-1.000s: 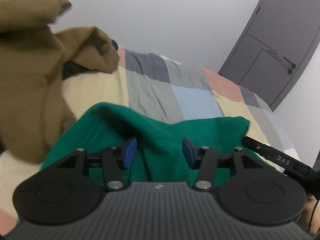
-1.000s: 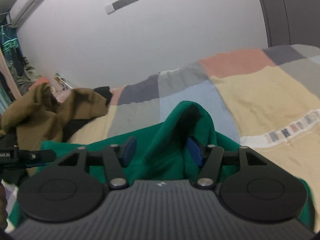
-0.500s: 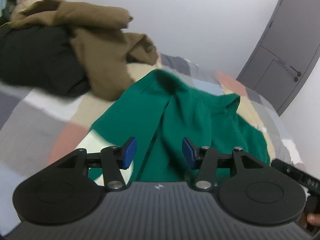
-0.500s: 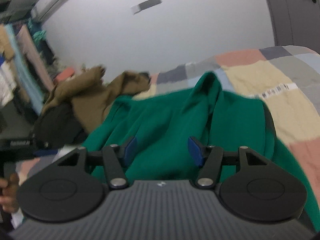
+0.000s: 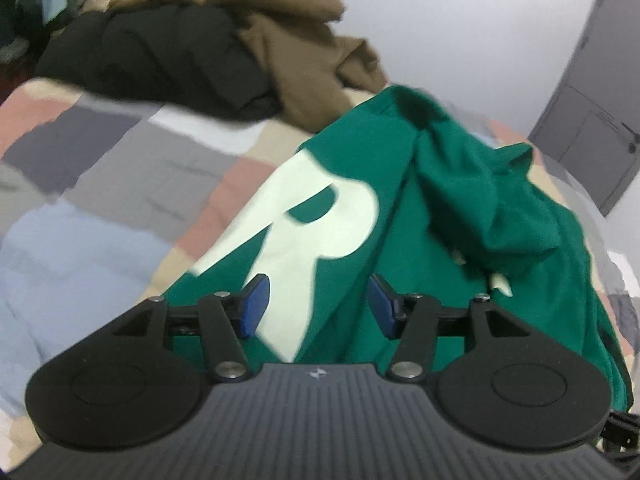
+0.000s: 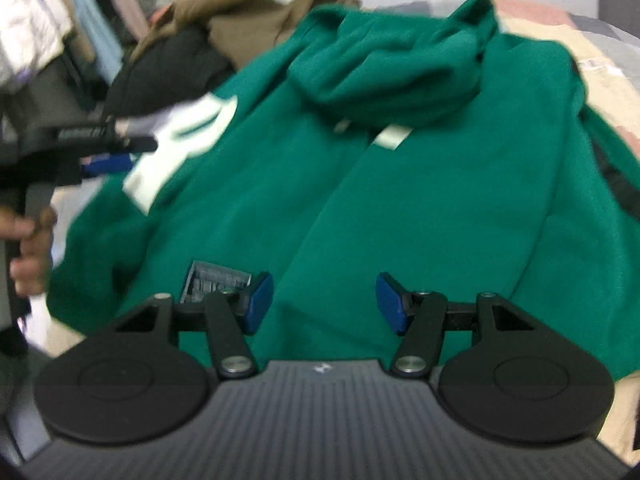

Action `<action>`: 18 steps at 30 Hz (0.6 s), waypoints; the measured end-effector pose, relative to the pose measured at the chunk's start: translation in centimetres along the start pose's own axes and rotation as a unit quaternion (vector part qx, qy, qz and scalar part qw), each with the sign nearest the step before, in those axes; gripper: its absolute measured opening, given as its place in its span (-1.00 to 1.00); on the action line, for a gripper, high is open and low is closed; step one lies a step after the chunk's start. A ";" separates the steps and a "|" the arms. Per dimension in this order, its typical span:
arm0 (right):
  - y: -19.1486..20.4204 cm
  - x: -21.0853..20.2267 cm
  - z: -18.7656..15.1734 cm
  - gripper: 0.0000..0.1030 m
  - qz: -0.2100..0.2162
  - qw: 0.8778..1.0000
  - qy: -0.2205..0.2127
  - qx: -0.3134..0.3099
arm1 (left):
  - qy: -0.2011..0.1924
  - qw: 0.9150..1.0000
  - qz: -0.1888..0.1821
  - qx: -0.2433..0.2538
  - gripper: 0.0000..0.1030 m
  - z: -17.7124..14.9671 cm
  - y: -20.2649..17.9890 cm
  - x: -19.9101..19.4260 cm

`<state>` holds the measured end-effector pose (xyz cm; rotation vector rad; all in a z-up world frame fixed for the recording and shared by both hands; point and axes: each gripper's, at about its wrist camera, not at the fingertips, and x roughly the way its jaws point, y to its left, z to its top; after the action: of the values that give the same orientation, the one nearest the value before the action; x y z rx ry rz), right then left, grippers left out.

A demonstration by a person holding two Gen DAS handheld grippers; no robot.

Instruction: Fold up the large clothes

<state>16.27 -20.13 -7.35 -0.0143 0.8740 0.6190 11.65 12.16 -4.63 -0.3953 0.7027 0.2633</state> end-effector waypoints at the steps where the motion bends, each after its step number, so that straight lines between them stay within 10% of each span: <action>1: 0.3 0.3 -0.3 0.30 -0.003 1.000 0.004 -0.003 | 0.004 1.000 -0.002 -0.009 0.20 -0.1 0.6 0.2; 3: 0.7 0.8 -0.2 0.56 0.000 1.000 0.003 -0.015 | 0.016 0.999 -0.003 -0.029 0.23 0.0 1.8 0.8; 18: 3.9 4.6 -2.6 0.54 -0.050 0.984 0.032 -0.170 | 0.035 0.997 0.028 -0.056 0.23 -0.7 4.8 3.3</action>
<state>14.63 -15.28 -11.52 -0.3863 0.8163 0.6689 11.88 16.48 -8.62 -0.4951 0.7705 0.3435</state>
